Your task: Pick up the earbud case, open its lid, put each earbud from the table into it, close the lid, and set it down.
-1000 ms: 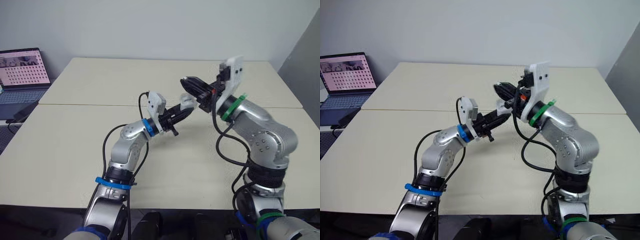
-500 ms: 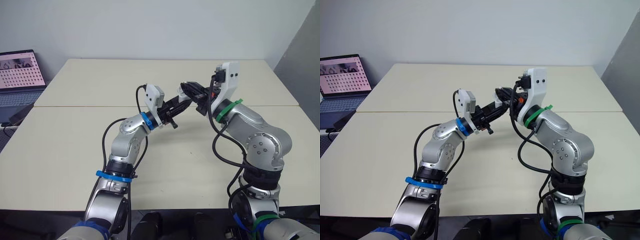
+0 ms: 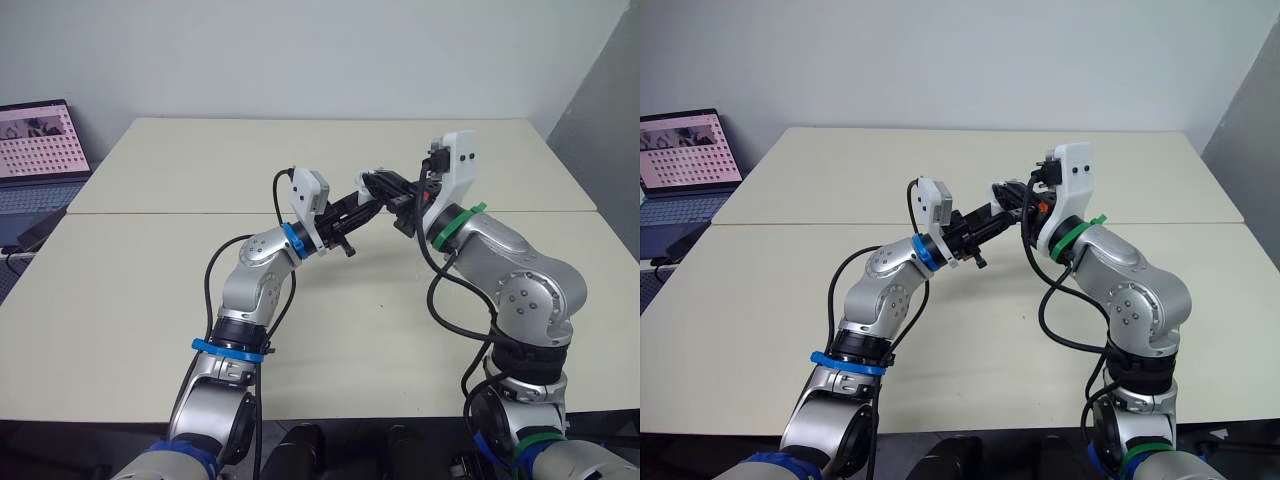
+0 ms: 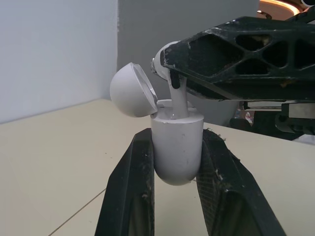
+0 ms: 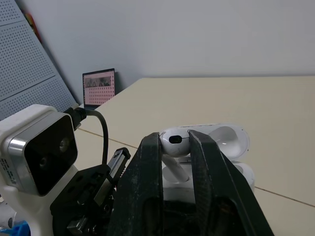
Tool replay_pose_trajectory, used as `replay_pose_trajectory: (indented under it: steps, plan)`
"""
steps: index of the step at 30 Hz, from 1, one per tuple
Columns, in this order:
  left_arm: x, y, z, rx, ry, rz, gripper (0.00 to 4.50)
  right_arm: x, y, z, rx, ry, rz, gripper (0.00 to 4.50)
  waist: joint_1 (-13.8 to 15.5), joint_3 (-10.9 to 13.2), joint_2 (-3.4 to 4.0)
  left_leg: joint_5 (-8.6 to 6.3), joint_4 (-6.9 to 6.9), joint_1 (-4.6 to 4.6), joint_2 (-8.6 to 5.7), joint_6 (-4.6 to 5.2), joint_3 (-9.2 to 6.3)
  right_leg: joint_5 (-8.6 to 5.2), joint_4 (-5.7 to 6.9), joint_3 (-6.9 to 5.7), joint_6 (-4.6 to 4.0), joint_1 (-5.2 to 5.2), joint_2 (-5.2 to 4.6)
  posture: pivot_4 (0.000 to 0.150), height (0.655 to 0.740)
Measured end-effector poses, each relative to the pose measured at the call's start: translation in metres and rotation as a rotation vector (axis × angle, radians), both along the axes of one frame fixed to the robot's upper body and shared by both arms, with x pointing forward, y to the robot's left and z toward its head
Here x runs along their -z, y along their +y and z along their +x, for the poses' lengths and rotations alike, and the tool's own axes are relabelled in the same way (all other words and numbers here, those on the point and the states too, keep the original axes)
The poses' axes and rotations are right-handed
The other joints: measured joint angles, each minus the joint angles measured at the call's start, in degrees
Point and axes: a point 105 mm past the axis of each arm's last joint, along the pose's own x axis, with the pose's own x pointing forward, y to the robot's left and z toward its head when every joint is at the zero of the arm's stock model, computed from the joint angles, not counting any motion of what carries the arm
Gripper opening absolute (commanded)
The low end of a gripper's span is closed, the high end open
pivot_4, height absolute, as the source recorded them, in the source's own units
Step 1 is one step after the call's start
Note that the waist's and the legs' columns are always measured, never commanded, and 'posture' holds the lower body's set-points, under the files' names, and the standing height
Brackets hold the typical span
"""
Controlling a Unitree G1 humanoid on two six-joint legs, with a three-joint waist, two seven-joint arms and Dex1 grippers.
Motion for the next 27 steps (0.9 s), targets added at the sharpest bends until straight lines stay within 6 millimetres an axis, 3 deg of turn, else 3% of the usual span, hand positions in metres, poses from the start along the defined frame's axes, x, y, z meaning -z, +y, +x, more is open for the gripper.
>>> replay_pose_trajectory:
  steps: [14,19,27]
  plan:
    - [0.000,-0.001,-0.001,0.012,-0.004,0.001,0.75,0.002,0.005,0.000,-0.011,0.003,-0.012,0.40,-0.02,0.00,0.00,0.00,0.00,0.00,0.00,0.00,-0.01,0.00,0.00,0.00,0.00,0.00,0.00,0.150,0.7400]
    - [0.000,0.001,-0.001,0.007,-0.002,0.007,0.75,0.003,0.004,0.000,-0.007,-0.003,-0.018,2.11,-0.02,0.00,0.00,-0.01,0.00,0.00,0.00,0.02,-0.01,0.00,0.00,0.00,0.00,0.00,0.00,0.150,0.7400]
    - [0.002,0.002,0.001,0.004,0.003,0.012,0.75,0.008,-0.006,0.002,0.033,-0.016,-0.053,2.11,-0.01,0.00,0.00,-0.01,0.00,0.00,0.00,0.02,-0.02,0.00,-0.01,-0.02,0.00,0.01,0.00,0.150,0.7400]
